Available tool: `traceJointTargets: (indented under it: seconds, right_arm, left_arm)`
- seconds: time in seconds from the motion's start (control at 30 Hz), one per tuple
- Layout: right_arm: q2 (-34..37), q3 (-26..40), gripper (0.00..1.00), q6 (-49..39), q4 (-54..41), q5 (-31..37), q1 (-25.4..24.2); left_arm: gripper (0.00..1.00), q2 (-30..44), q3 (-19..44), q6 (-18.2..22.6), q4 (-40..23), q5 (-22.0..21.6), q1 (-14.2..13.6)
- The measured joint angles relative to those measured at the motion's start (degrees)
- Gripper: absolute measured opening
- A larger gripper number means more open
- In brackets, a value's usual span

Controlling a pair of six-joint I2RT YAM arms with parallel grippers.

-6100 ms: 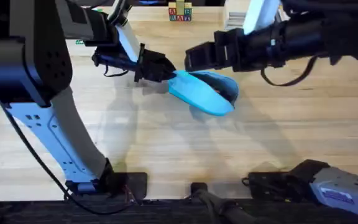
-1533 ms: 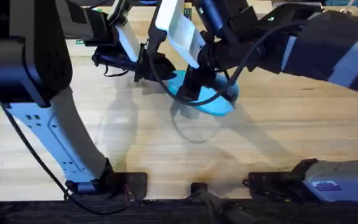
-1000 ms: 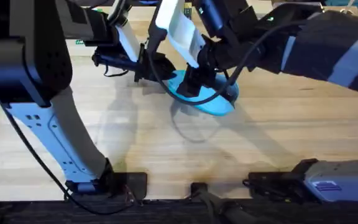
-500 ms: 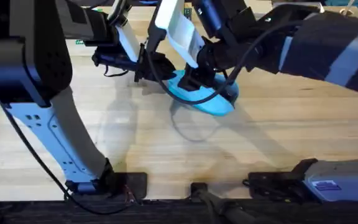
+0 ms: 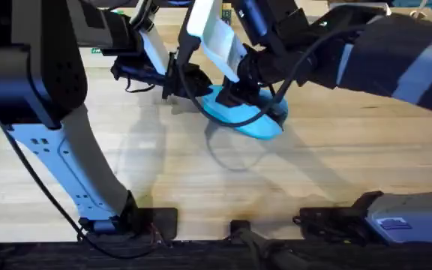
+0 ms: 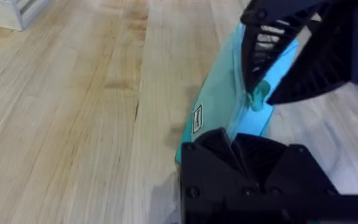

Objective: Unzip the bag, pick up the pens from the table one at a time and place them inside, then zip the bag closed.

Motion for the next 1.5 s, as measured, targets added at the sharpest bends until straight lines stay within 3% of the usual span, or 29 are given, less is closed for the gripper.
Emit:
traceJointTargets:
  seconds: [0.03,0.17,0.33,0.97,1.2,1.5]
  right_arm:
    - [0.0,0.0,0.307,0.0,-0.1,0.0,0.0]
    - [0.0,0.0,0.426,0.0,-0.1,0.0,0.0]
    - [0.0,0.0,0.476,0.0,-0.2,0.0,0.0]
    - [1.8,0.0,0.454,0.0,-0.2,0.0,0.0]
    - [1.9,0.0,0.408,0.0,0.3,0.0,0.0]
    - [1.9,0.0,0.280,0.0,2.0,0.0,0.0]
  left_arm:
    - [0.042,0.0,0.0,0.0,0.0,0.0,0.0]
    - [0.042,0.0,0.0,0.0,0.0,0.0,0.0]
    - [0.042,0.0,0.0,0.0,0.0,0.0,0.0]
    - [0.042,0.0,0.0,0.0,0.0,0.0,0.0]
    - [0.042,0.0,0.0,0.0,0.0,-0.1,0.0]
    - [0.042,0.0,0.0,0.0,0.0,-0.1,0.0]
